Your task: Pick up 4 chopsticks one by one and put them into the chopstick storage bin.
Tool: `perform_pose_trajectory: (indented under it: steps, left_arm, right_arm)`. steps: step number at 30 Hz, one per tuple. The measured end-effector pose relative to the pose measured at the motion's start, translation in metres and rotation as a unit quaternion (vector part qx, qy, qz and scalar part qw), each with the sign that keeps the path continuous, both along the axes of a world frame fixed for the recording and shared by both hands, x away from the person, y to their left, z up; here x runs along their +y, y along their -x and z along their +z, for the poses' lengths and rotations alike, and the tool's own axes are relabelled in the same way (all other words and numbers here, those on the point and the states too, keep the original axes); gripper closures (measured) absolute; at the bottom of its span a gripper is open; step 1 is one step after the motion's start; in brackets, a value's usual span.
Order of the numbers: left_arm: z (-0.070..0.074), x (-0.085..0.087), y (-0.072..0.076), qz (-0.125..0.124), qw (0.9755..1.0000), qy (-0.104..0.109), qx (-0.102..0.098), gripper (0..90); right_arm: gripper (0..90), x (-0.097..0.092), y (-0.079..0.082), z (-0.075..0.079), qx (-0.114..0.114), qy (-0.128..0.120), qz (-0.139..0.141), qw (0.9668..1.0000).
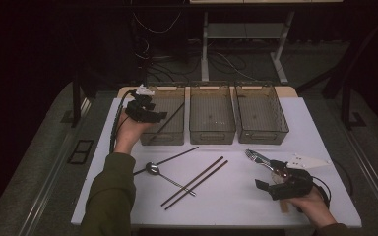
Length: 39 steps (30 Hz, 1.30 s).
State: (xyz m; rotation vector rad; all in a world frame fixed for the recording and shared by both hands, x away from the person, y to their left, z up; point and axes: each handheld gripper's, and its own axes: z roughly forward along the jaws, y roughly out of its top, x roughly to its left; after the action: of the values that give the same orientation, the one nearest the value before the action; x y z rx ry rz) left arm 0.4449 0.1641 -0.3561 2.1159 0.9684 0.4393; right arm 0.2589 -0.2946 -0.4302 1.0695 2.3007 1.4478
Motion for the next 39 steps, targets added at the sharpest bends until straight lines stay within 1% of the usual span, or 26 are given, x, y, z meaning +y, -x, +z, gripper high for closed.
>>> perform_pose_trajectory:
  steps: [3,4,5,7,9,10,12,13,14,15,16,17,19,21,23,26,28,31,34,35,36,39]
  left_arm:
    - [-0.001,0.0,0.01,-0.021,0.9998,0.003,0.002,30.1]
    - [-0.001,0.0,0.012,-0.024,0.9997,0.003,0.004,28.9]
    - [-0.001,0.001,0.016,-0.029,0.9995,0.008,0.001,28.4]
    - [-0.002,0.002,0.022,-0.039,0.9991,0.015,0.0,28.2]
    - [-0.004,0.004,0.03,-0.047,0.9987,0.02,-0.005,27.1]
    - [-0.004,0.004,0.033,-0.049,0.9986,0.022,-0.006,27.0]
    - [-0.006,0.005,0.041,-0.056,0.998,0.03,-0.009,26.8]
    - [-0.007,0.005,0.044,-0.057,0.9978,0.032,-0.01,26.6]
    - [-0.009,0.005,0.048,-0.061,0.9974,0.039,-0.011,26.6]
    - [-0.011,0.005,0.051,-0.063,0.9971,0.041,-0.01,26.3]
    - [-0.012,0.005,0.054,-0.066,0.997,0.039,-0.012,25.8]
    - [-0.013,0.004,0.057,-0.07,0.9968,0.038,-0.012,25.7]
    - [-0.017,0.003,0.063,-0.077,0.9961,0.042,-0.011,24.7]
    - [-0.022,0.002,0.07,-0.085,0.9956,0.039,-0.008,23.8]
    - [-0.025,0.001,0.076,-0.089,0.9951,0.042,-0.011,23.8]
    - [-0.031,0.001,0.085,-0.098,0.9941,0.044,-0.013,24.4]
    - [-0.035,0.001,0.089,-0.103,0.9936,0.043,-0.017,26.6]
    - [-0.044,0.003,0.097,-0.112,0.9924,0.046,-0.025,35.3]
    - [-0.05,0.005,0.102,-0.118,0.992,0.033,-0.027,45.6]
    - [-0.052,0.006,0.104,-0.118,0.992,0.036,-0.027,48.9]
    - [-0.054,0.008,0.105,-0.119,0.9918,0.043,-0.02,52.0]
    - [-0.057,0.012,0.106,-0.119,0.9918,0.045,-0.014,59.2]
  right_arm:
    - [3.1,0.0,0.001,0.001,-0.004,-0.011,0.001,0.9999]
    - [3.1,-0.001,0.0,0.002,-0.006,-0.016,0.002,0.9999]
    - [3.2,-0.001,0.0,0.003,-0.004,-0.015,0.005,0.9999]
    - [3.2,-0.001,-0.001,0.002,-0.002,-0.006,0.005,1.0]
    - [3.2,0.0,-0.001,0.001,0.002,0.007,0.012,0.9999]
    - [3.2,0.002,-0.001,0.001,0.005,0.014,0.009,0.9998]
    - [3.2,0.005,0.0,0.001,0.0,0.025,0.005,0.9997]
    - [3.2,0.006,0.001,0.001,-0.002,0.026,0.008,0.9996]
    - [3.2,0.007,0.0,0.001,0.0,0.025,0.015,0.9996]
    - [3.2,0.008,0.001,0.001,-0.006,0.03,0.016,0.9994]
    - [3.2,0.01,0.002,0.001,-0.017,0.034,0.014,0.9992]
    - [3.2,0.01,0.001,0.0,-0.017,0.035,0.013,0.9992]
    - [3.2,0.012,0.0,-0.001,-0.013,0.037,0.014,0.9991]
    - [3.2,0.012,-0.001,-0.002,-0.01,0.04,0.017,0.999]
    - [3.2,0.01,-0.001,-0.004,-0.009,0.039,0.015,0.9991]
    - [3.2,0.009,-0.002,-0.005,0.001,0.039,0.016,0.9991]
    - [3.2,0.009,-0.003,-0.006,0.007,0.038,0.019,0.9991]
    - [3.2,0.01,-0.002,-0.006,0.011,0.038,0.024,0.9989]
    - [3.2,0.01,-0.002,-0.006,0.013,0.037,0.024,0.9989]
    - [3.2,0.01,-0.002,-0.006,0.013,0.038,0.024,0.9989]
    - [3.2,0.01,-0.002,-0.006,0.014,0.037,0.024,0.9989]
    - [3.2,0.01,-0.001,-0.007,0.015,0.036,0.024,0.999]
